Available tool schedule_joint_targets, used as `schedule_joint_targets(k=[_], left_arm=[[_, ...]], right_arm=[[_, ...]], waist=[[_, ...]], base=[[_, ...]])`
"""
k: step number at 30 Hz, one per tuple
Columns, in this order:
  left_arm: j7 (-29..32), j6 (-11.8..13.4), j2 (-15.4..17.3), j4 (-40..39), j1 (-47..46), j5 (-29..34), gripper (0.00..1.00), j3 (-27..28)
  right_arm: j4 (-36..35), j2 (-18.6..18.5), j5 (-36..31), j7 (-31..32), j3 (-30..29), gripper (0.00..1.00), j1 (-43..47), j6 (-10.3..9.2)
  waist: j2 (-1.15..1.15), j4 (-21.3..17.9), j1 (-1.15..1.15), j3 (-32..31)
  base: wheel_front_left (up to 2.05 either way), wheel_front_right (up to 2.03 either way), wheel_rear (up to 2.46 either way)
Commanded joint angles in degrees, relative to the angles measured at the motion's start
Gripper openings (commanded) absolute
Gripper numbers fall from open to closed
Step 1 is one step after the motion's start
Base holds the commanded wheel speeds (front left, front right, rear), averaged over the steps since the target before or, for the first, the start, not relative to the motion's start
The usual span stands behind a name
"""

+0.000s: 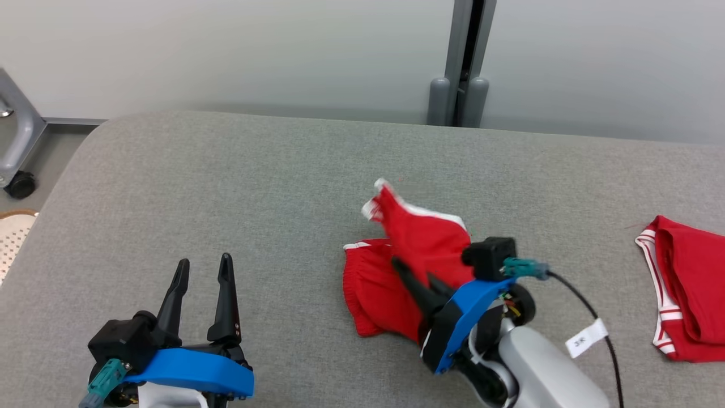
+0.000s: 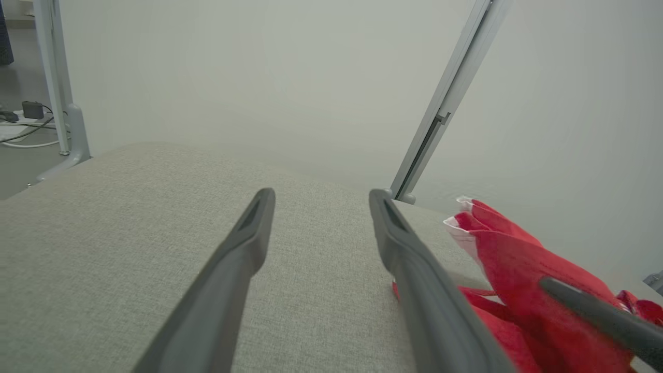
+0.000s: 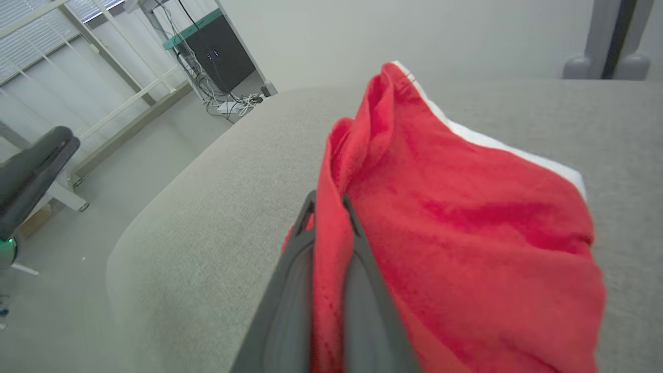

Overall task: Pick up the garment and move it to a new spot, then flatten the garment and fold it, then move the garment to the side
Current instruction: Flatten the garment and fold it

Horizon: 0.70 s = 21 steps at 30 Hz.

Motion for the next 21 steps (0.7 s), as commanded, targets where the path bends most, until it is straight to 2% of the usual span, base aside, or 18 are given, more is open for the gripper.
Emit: schedule_joint_targets(k=[1,10,11,13,14,21], left_arm=[[-0.08,-0.31,-0.03,0.07,0.36,-0.06,1.0,-0.04],[-0.37,-0.13,-0.13,0.0,0.66,0.03,1.0,0.23],[-0.37,-0.06,-0.17,-0.01,0.6,0.06,1.0,0.26],[-0.39,-0.06,-0.17,0.02,0.37,0.14,1.0,0.17],[-0.38,-0.06,-0.2,0.06,0.23,0.17,1.0,0.09],[-0.38,0.11,-0.39,0.09,-0.1,0.2,1.0,-0.24]], right_arm=[[0.69,-0.15,1.26,0.05,1.4,0.0,-0.71,0.0],[7.36,-0.14,6.41,-4.08,9.11,0.0,-4.17,0.01],[7.91,-0.16,6.75,-4.8,9.82,0.1,-4.77,0.0],[8.69,-0.09,6.53,-6.26,11.89,0.62,-5.91,0.01],[8.74,-0.06,6.77,-6.98,12.9,1.0,-6.21,0.01],[8.14,-0.15,8.96,-11.08,17.23,1.0,-7.16,0.0]], waist=[[0.0,0.25,0.0,0.06],[0.0,0.59,0.0,0.54],[0.0,0.49,0.0,0.64],[0.0,0.33,0.0,0.79],[0.0,0.27,0.0,0.86],[0.0,-0.31,0.0,1.03]], base=[[0.0,0.0,0.0],[0.0,0.0,0.0],[0.0,0.0,0.0],[0.0,0.0,0.0],[0.0,0.0,0.0],[0.0,0.0,0.0]])
